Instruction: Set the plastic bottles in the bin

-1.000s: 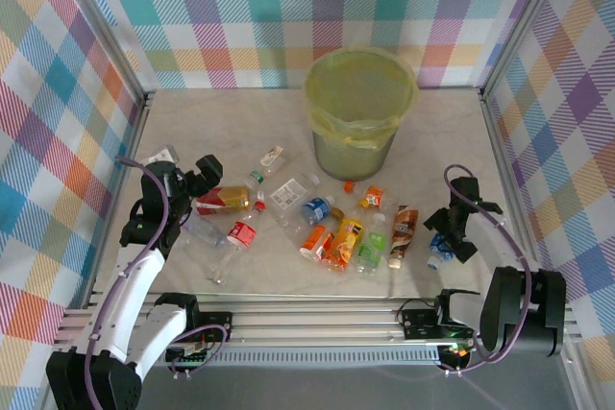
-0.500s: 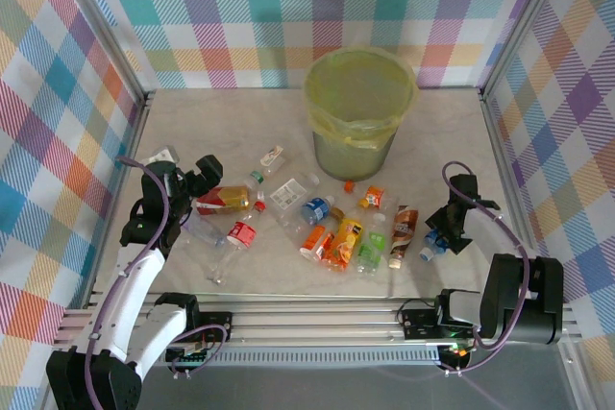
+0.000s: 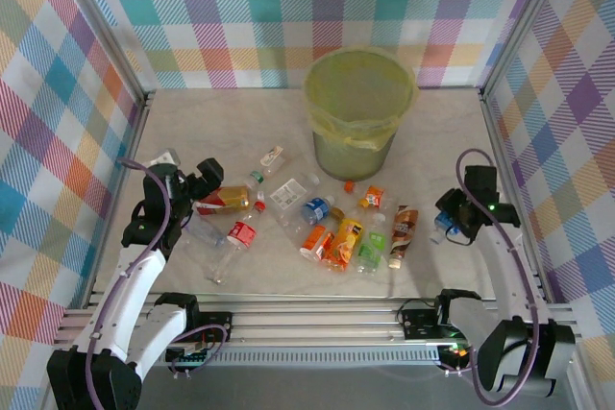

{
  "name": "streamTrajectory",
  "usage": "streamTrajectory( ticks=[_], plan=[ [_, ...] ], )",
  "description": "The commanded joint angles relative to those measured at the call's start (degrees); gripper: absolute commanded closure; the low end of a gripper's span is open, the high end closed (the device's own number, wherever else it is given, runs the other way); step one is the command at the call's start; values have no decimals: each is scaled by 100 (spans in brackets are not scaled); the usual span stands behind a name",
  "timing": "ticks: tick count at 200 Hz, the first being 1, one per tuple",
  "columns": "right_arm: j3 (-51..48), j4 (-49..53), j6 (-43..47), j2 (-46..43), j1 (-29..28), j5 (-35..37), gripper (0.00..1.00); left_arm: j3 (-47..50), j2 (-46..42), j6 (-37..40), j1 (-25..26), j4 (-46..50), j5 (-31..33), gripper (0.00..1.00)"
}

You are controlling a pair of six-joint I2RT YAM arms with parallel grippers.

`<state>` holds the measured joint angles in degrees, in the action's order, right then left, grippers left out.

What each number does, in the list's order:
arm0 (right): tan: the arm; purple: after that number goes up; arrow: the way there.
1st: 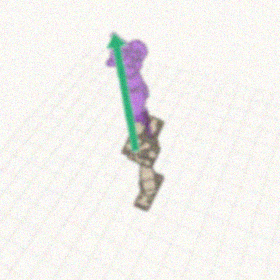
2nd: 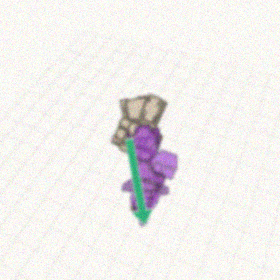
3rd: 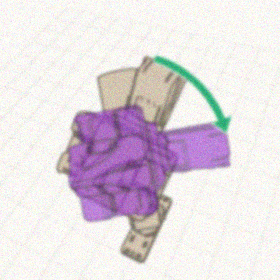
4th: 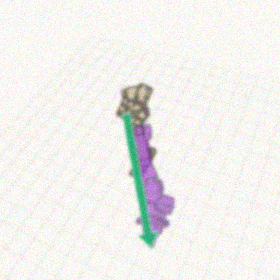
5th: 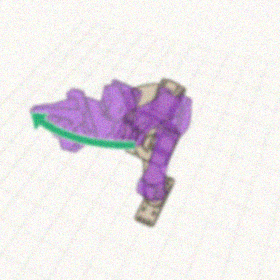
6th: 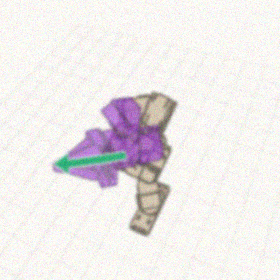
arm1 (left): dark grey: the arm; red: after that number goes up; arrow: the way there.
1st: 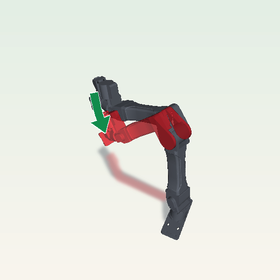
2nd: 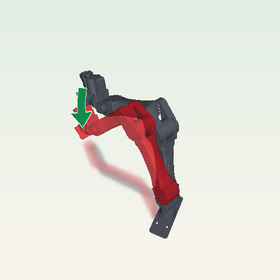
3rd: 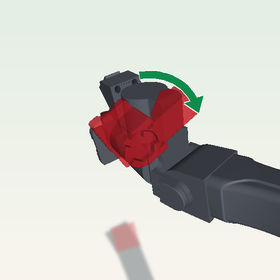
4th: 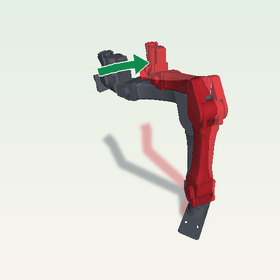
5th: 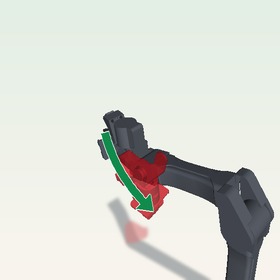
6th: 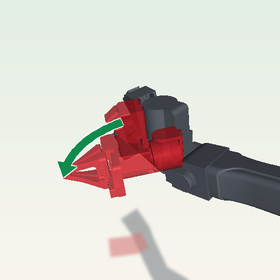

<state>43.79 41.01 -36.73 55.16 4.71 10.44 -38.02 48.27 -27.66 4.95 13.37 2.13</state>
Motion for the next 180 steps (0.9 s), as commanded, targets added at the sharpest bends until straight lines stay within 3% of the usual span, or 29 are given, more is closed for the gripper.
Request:
streamTrajectory(
  ticks=[1, 49, 100, 148, 180],
  plan=[
    [801, 274, 394, -31, -196, 74, 70, 59, -66, -63, -73, -124, -52, 0],
    [2964, 412, 981, 832, -1222, 732, 71, 95, -98, -121, -66, -119, -111, 0],
    [5295, 172, 1701, 2322, -2078, 706, 71, 136, -324, -147, -67, -37, -152, 0],
    [7109, -6, 2082, 3789, -2416, 380, 70, 140, -476, -187, -72, 63, -229, 0],
    [8739, 498, 2242, 5055, -2538, 75, 70, 137, -552, -253, -73, 159, -264, 0]
  ],
)
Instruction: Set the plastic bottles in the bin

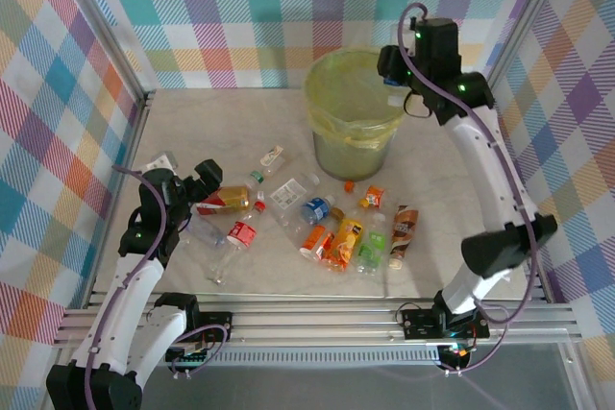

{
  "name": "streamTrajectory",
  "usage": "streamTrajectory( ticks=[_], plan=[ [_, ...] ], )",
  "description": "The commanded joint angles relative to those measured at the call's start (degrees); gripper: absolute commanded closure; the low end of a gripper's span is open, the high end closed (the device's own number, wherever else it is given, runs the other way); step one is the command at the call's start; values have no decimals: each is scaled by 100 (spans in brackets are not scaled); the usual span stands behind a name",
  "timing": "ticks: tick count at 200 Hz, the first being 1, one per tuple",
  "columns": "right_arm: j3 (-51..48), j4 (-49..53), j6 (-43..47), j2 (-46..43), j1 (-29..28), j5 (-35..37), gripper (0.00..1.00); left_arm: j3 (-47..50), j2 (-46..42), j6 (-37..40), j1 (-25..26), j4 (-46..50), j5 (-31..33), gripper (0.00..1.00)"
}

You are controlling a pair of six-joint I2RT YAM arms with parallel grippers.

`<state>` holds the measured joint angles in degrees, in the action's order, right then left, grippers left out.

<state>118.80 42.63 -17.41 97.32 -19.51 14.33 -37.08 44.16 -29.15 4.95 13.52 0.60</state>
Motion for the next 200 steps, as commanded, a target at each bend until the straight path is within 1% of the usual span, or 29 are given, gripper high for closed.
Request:
streamTrajectory(
  ticks=[1, 31, 46, 88, 153, 200],
  plan=[
    [1306, 361, 318, 875, -124, -324, 70, 43, -143, -107, -69, 143, -112, 0],
    [3052, 1069, 591, 2157, -304, -419, 69, 89, -197, -178, -63, 166, -159, 0],
    [3551, 1227, 720, 2598, -361, -473, 68, 102, -197, -210, -71, 177, -199, 0],
    [3311, 1145, 921, 3033, -370, -559, 67, 189, -146, -377, -64, 179, -161, 0],
    [2842, 1775, 1188, 3211, -370, -765, 67, 272, 76, -596, -64, 73, -133, 0],
    [2542, 1874, 1410, 3434, -370, -746, 66, 307, 128, -672, -65, 111, -130, 0]
  ],
)
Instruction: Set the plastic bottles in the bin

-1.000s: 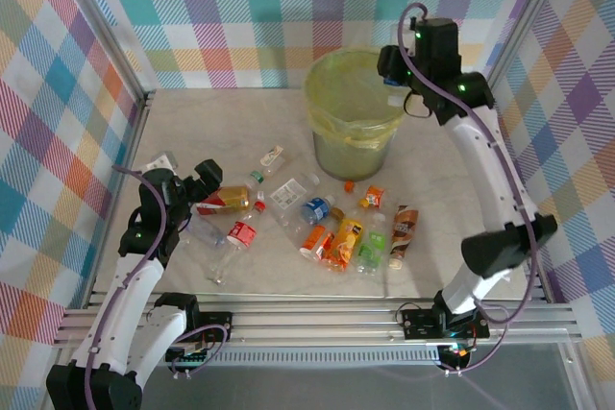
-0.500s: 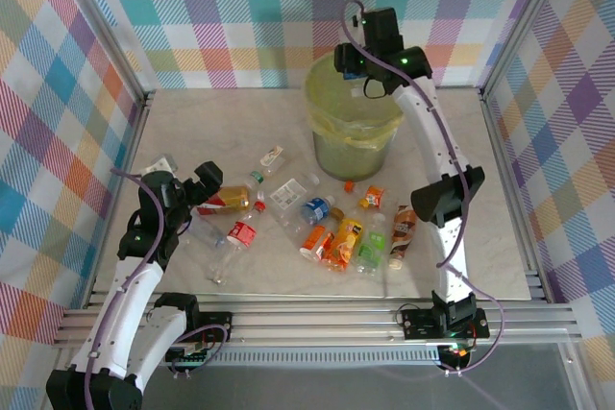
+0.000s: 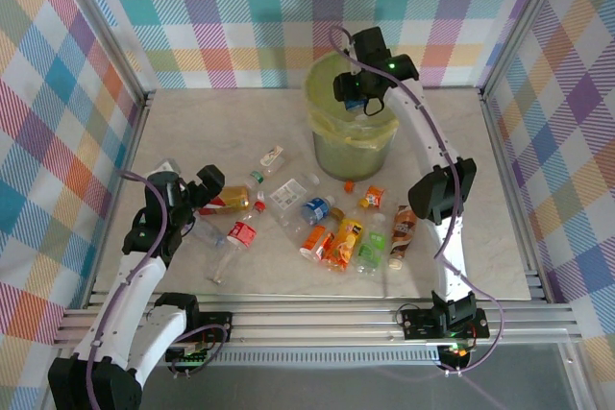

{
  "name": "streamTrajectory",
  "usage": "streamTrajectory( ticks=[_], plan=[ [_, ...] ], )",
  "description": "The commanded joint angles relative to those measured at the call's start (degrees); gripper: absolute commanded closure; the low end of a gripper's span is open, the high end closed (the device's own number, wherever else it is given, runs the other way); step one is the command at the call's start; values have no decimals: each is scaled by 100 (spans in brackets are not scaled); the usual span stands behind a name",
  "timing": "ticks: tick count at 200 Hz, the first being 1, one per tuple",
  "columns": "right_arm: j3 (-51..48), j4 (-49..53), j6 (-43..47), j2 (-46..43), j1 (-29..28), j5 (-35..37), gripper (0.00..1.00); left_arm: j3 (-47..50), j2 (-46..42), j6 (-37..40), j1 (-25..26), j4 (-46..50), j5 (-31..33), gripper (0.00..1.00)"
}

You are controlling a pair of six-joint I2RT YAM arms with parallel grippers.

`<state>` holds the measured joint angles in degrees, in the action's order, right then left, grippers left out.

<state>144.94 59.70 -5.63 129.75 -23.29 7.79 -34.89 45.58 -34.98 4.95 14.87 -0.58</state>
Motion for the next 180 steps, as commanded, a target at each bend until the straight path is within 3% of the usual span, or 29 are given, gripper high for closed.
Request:
streamTrajectory(
  ticks=[1, 118, 180],
  plan=[
    [-76, 166, 235, 199, 9, -93, 66, 88, -19, -93, -65, -22, -17, 0],
    [-74, 191, 585, 1081, 61, -111, 60, 132, -120, -101, -68, 278, 141, 0],
    [-74, 165, 622, 1336, 81, -111, 45, 125, -145, -157, -71, 544, 308, 0]
  ],
)
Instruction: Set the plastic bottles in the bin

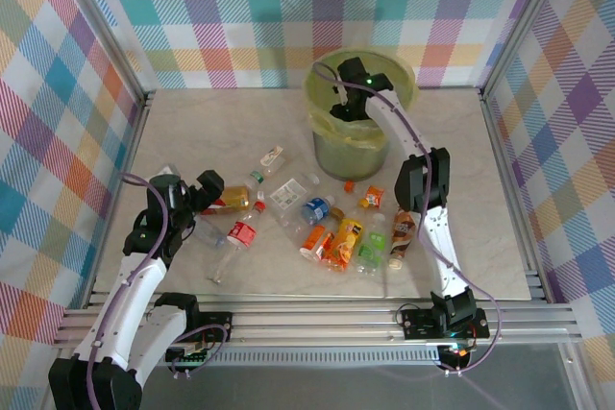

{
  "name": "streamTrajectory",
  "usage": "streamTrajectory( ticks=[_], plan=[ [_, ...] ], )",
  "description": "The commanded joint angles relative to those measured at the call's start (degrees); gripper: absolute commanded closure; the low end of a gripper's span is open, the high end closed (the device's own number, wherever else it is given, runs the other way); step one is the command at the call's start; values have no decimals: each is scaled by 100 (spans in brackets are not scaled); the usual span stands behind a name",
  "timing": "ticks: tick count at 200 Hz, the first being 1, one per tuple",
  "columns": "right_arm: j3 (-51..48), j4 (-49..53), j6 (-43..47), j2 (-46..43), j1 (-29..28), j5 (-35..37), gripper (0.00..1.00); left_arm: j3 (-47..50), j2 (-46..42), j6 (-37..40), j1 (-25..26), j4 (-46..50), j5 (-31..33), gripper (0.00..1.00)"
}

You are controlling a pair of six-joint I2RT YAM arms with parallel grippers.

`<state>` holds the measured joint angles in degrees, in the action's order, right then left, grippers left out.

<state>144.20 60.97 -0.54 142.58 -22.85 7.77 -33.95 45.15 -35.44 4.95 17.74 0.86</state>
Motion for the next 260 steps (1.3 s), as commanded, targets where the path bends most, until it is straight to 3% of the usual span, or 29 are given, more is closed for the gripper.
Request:
streamTrajectory(
  ticks=[1, 117, 159, 212, 232, 260],
  plan=[
    [-3, 38, 114, 52, 36, -105, 45, 30, -102, -112, -72, 270, 166, 0],
    [722, 230, 137, -524, 35, -293, 0, 38, -1030, -547, -72, 1659, 1120, 0],
    [822, 356, -68, -1205, 28, -320, 0, 47, -761, -761, -106, 1996, 1472, 0],
    [740, 867, -455, -2260, 32, 160, 0, 12, -56, -923, -349, 1804, 1119, 0],
    [335, 982, -722, -2763, 29, 490, 0, -18, -62, -864, -363, 1868, 920, 0],
    [-1003, 810, -1168, -3728, 31, 929, 0, -97, -204, -592, -363, 2126, 465, 0]
  ],
)
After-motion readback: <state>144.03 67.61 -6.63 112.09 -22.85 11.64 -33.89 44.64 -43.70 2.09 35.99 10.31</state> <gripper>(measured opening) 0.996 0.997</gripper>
